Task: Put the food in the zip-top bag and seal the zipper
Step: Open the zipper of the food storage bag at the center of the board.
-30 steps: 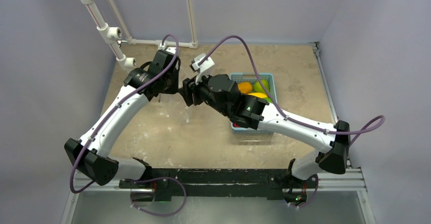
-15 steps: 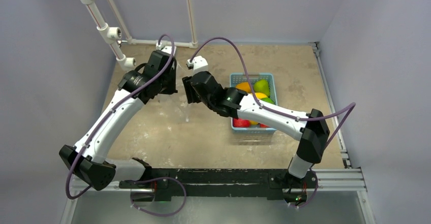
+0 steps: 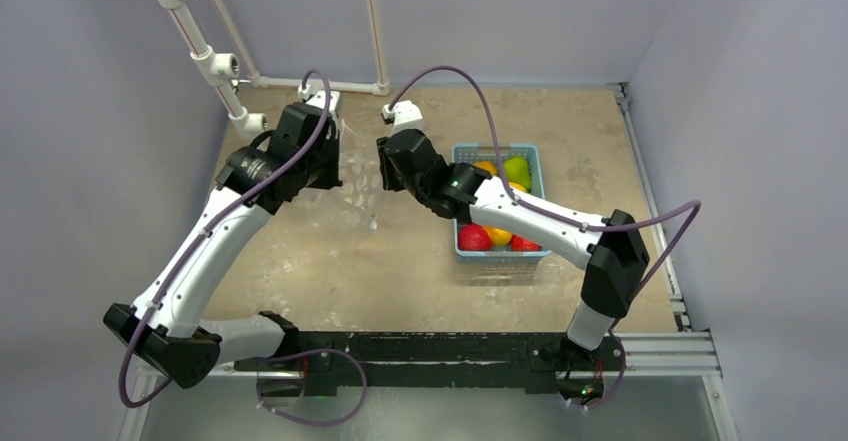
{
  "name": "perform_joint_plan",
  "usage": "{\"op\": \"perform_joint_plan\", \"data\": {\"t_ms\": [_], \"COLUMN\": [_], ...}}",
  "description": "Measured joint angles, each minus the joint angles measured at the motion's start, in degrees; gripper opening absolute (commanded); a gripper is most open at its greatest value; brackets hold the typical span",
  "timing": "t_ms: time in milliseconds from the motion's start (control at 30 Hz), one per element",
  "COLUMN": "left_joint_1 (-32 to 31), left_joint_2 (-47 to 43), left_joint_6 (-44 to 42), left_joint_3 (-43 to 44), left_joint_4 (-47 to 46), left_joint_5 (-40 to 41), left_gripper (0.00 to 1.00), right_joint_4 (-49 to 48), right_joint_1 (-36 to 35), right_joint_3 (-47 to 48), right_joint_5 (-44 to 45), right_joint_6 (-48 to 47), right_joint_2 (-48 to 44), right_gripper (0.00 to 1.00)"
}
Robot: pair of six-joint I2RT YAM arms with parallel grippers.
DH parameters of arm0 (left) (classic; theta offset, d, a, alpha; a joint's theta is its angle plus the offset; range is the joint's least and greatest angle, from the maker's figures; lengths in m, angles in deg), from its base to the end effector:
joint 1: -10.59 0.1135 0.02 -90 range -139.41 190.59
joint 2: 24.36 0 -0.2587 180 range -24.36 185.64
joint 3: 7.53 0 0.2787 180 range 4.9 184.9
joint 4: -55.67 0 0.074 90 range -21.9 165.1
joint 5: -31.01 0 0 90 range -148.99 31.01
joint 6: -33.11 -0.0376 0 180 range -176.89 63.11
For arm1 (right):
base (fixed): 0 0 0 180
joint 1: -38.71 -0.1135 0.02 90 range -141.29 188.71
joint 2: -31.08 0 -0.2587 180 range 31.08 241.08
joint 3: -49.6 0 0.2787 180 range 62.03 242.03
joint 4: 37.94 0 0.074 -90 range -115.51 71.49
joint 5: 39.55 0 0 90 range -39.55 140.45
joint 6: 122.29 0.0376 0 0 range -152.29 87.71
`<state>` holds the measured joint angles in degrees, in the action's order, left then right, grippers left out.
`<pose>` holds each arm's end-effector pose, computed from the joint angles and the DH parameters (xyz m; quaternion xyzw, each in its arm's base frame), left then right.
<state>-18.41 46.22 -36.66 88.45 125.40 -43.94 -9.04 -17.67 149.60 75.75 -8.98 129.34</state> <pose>0.2362 -0.1198 0.3999 0.0192 0.9149 -0.0505 0.4000 0.2525 0.3507 0.3287 -0.1275 0.8307 0.1824 0.5103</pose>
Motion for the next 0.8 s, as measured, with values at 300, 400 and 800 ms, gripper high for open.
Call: {"op": "perform_joint_plan", "data": {"t_ms": [300, 400, 800], "left_joint_1": [0.0, 0.0, 0.0], "left_joint_2": [-1.4, -1.6, -1.7], "left_joint_6": [-0.9, -1.0, -1.4], "left_joint_3": [0.0, 0.0, -1.2], "left_joint_4": [1.2, 1.7, 2.0], "left_joint_5": [-1.0, -1.4, -2.6], "left_gripper": [0.00, 0.00, 0.00], "right_joint_4": [-1.6, -2.0, -4.8], "right_joint_1": [2.8, 3.1, 3.6], "right_joint_3": [-5.3, -7.6, -9.4], "right_joint_5": [-0.5, -0.7, -5.8], "right_joint_6": [1.3, 1.7, 2.2], "right_joint_2": [1.2, 2.5, 3.6], "right_gripper": [0.23, 0.23, 0.44]}}
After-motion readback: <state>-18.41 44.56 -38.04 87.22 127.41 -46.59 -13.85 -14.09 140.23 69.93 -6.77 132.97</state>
